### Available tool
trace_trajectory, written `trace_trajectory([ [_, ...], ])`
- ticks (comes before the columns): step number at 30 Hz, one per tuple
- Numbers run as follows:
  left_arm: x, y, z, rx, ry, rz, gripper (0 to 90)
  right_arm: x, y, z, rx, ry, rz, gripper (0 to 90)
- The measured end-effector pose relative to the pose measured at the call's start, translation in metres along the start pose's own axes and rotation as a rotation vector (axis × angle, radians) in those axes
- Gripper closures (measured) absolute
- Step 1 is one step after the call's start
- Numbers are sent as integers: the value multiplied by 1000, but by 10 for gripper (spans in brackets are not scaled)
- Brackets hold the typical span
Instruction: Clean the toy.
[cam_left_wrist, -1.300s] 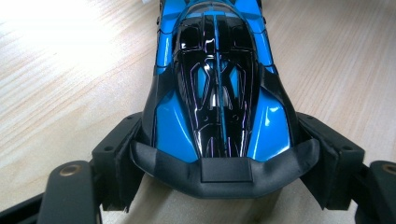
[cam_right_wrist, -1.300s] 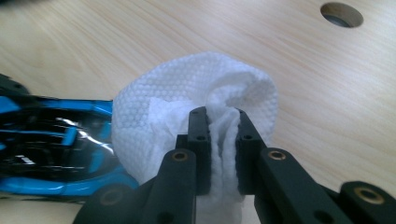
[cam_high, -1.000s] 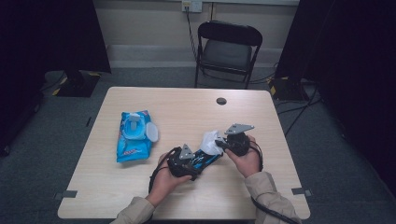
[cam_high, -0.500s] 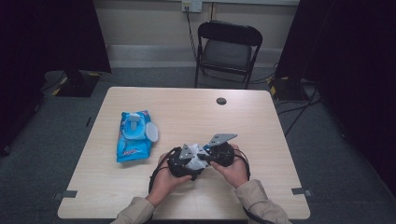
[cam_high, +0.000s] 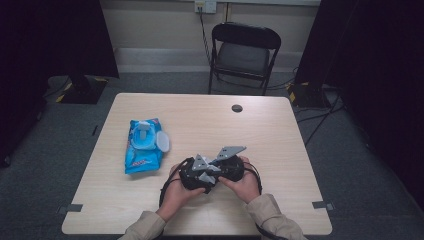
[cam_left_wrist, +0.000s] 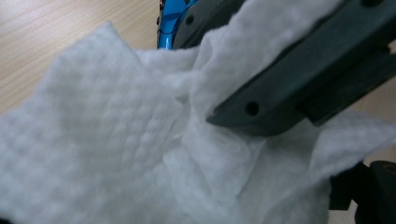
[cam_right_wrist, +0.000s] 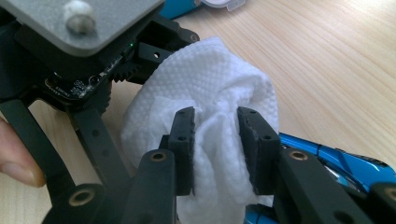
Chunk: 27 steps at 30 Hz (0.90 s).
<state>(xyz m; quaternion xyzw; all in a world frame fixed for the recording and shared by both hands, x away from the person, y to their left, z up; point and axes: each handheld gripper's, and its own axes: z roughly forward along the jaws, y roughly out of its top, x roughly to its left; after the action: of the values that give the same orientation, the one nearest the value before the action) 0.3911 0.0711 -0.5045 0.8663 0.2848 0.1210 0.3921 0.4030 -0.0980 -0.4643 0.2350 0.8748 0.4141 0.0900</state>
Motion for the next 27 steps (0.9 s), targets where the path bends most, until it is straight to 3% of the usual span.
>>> trace_trajectory([
  [6,0,0,0,0,0,-1,241,4,-1,7,13,17,-32,791],
  [15,0,0,0,-1,1,0,241,0,1,7,23,36,1,824],
  [27,0,0,0,0,1,1,241,-14,-2,0,29,-1,51,831],
])
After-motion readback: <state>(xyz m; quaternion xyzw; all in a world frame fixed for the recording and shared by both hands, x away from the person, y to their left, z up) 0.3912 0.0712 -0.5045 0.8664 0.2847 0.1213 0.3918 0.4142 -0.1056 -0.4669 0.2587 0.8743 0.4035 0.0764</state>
